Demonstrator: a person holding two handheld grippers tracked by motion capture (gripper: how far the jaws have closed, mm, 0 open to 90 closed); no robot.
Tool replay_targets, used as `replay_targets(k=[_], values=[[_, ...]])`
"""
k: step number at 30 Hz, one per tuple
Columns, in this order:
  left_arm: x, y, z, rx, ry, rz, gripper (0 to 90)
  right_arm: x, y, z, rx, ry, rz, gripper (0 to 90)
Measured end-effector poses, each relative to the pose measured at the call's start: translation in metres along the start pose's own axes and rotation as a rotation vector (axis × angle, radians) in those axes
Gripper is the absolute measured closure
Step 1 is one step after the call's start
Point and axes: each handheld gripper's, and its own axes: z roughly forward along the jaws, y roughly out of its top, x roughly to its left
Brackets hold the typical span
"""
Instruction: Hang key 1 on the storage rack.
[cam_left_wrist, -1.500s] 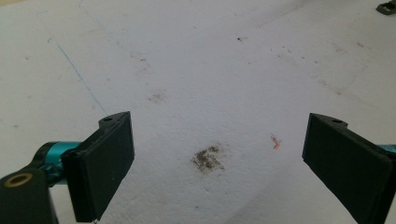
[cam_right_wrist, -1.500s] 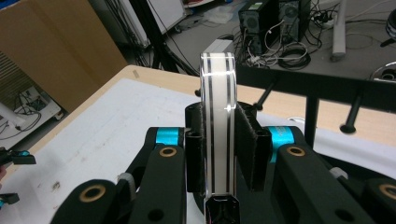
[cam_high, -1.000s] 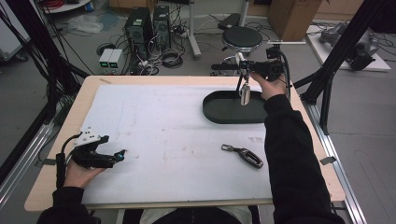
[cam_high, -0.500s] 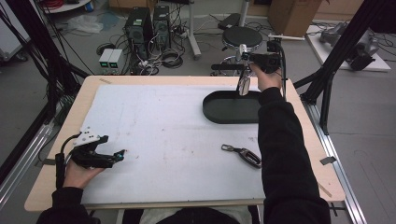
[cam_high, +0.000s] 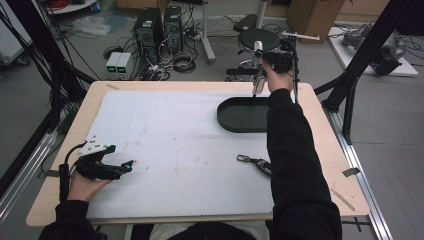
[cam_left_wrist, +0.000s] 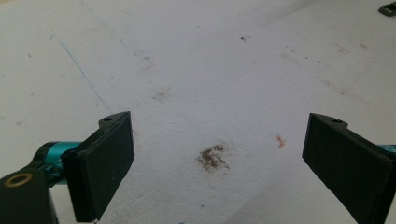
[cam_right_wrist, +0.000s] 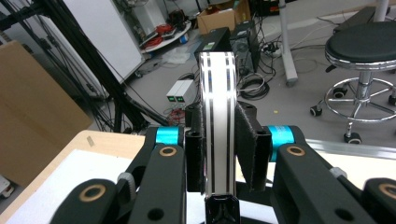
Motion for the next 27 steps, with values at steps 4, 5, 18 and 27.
replay_targets(k=[4,5,18,27], values=[[0.0,0.0,-0.001,-0.001,0.002,-0.003,9.6,0.005,-0.001,0.002,-0.026,-0.023,-0.001,74.9],[0.0,-0.001,-0.001,-0.001,0.002,-0.004,9.5,0.007,-0.001,0.003,-0.029,-0.029,-0.004,74.9],[0.001,-0.001,-0.001,-0.004,0.0,-0.004,9.5,0.025,0.005,0.018,-0.05,-0.096,0.001,74.9],[0.002,-0.003,-0.003,-0.003,0.004,-0.005,9.6,0.043,-0.006,0.03,-0.003,-0.133,-0.056,74.8]])
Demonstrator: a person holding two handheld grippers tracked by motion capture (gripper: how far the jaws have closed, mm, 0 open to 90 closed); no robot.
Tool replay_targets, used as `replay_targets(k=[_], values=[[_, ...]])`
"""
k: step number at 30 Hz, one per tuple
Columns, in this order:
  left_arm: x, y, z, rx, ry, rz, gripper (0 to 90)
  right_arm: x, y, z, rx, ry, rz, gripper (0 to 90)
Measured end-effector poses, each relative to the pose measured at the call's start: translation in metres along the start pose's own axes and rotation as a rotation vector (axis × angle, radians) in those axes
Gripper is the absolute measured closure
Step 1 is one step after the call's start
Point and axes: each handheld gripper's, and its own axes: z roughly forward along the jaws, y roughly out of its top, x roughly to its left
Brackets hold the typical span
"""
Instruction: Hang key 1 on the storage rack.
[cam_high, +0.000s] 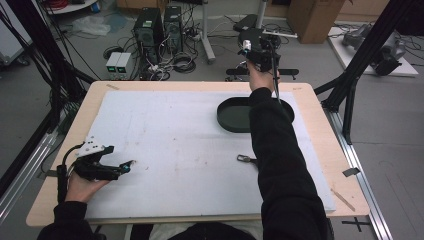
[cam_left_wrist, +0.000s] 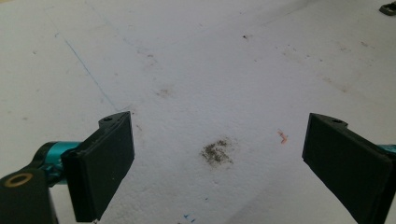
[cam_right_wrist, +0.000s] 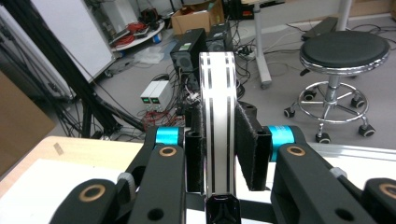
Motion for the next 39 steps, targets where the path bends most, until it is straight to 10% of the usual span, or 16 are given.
replay_targets(k=[7,18,28,39], values=[[0.001,0.0,0.0,-0.004,-0.004,-0.002,9.5,0.007,-0.004,0.003,0.029,-0.054,-0.025,74.6],[0.002,0.0,0.002,0.002,-0.01,0.002,9.6,-0.011,0.003,-0.002,-0.029,-0.01,0.017,72.2],[0.0,0.0,0.002,0.001,-0.009,0.002,9.6,-0.024,0.006,-0.012,0.03,0.037,0.008,20.6],[0.0,0.0,0.002,0.007,-0.009,0.007,9.5,-0.038,-0.007,-0.039,0.051,0.115,-0.016,10.6]])
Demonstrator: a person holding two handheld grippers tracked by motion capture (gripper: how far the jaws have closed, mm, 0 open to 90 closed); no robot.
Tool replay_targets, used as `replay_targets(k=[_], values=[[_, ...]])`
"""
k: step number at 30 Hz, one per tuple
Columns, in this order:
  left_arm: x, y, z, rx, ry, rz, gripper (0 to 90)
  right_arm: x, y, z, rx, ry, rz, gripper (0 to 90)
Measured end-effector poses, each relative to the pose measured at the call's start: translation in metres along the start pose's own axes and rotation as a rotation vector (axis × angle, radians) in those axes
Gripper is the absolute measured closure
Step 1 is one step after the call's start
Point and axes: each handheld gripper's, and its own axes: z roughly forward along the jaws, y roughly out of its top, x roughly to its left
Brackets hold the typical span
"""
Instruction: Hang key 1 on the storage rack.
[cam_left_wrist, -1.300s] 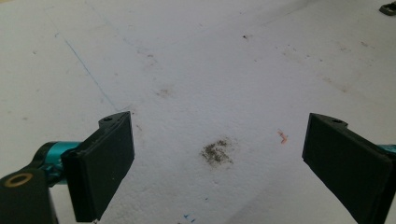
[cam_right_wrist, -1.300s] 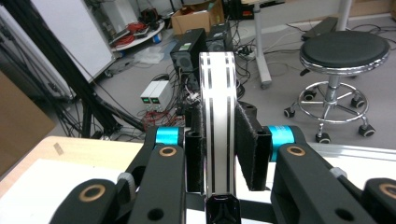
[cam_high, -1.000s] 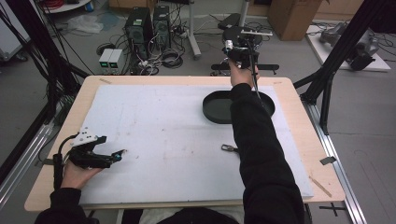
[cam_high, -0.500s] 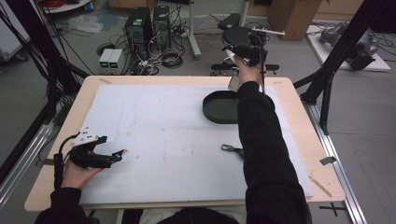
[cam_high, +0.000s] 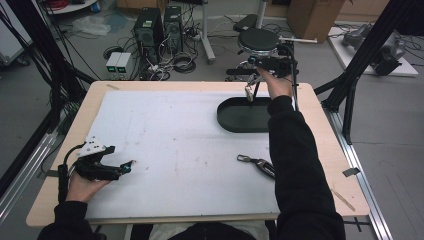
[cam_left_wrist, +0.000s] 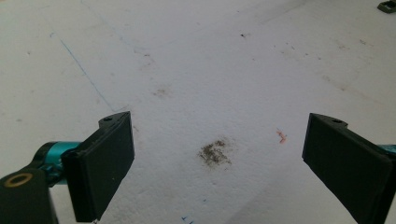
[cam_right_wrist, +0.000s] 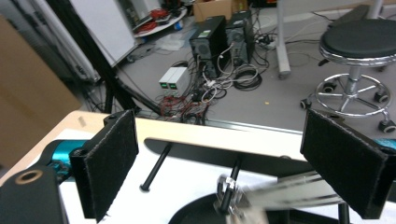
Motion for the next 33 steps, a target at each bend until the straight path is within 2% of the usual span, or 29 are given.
replay_targets(k=[8,13,20,33], values=[[0.0,0.0,0.0,0.004,0.001,0.001,9.5,0.001,-0.008,-0.015,0.043,0.025,-0.05,8.5],[0.0,0.0,0.0,0.006,0.001,0.002,9.6,0.008,-0.008,-0.028,0.062,0.037,-0.099,8.5],[-0.001,0.0,0.0,0.004,0.002,0.002,9.6,0.015,-0.011,-0.041,0.09,0.045,-0.14,8.5],[-0.002,0.0,-0.001,0.006,0.007,0.002,9.6,0.013,-0.051,-0.053,0.133,0.045,-0.193,8.5]])
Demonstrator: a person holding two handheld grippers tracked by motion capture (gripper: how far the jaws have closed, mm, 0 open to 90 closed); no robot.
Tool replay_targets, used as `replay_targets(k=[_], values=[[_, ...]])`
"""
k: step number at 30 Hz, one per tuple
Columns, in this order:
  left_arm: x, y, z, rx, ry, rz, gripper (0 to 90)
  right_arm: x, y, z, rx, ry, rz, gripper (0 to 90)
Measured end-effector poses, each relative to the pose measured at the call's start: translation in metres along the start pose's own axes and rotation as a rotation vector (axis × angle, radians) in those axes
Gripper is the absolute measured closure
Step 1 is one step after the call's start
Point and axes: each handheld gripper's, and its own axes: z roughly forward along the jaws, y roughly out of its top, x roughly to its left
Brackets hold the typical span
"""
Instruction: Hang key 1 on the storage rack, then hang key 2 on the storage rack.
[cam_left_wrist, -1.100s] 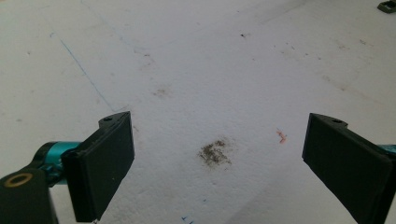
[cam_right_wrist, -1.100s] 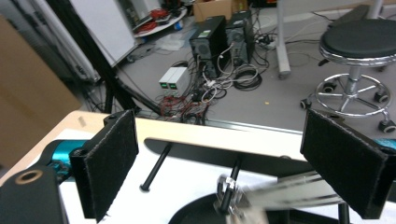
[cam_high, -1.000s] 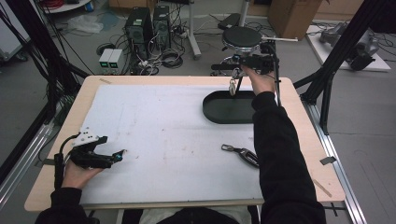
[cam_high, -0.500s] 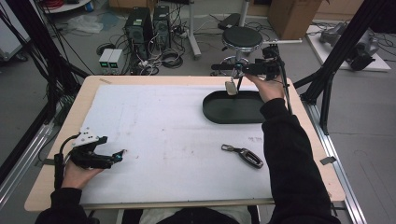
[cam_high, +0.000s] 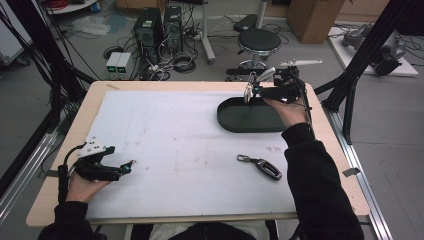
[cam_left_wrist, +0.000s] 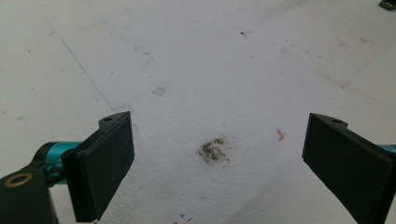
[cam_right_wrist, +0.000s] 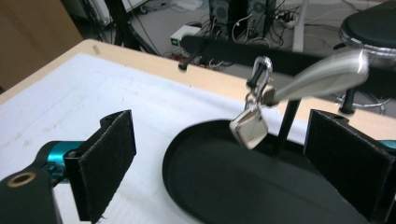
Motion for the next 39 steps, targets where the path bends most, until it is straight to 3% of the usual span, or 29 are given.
replay_targets(k=[10,18,39], values=[[-0.001,0.0,0.0,0.003,0.001,0.001,9.6,0.002,-0.035,0.0,0.021,0.026,0.001,8.5],[0.0,0.0,0.001,0.006,0.0,0.003,9.5,0.004,-0.048,-0.006,0.005,0.032,0.001,8.5],[0.0,0.0,0.001,0.007,0.0,0.001,9.5,0.007,-0.098,0.0,0.095,0.054,-0.018,8.6]])
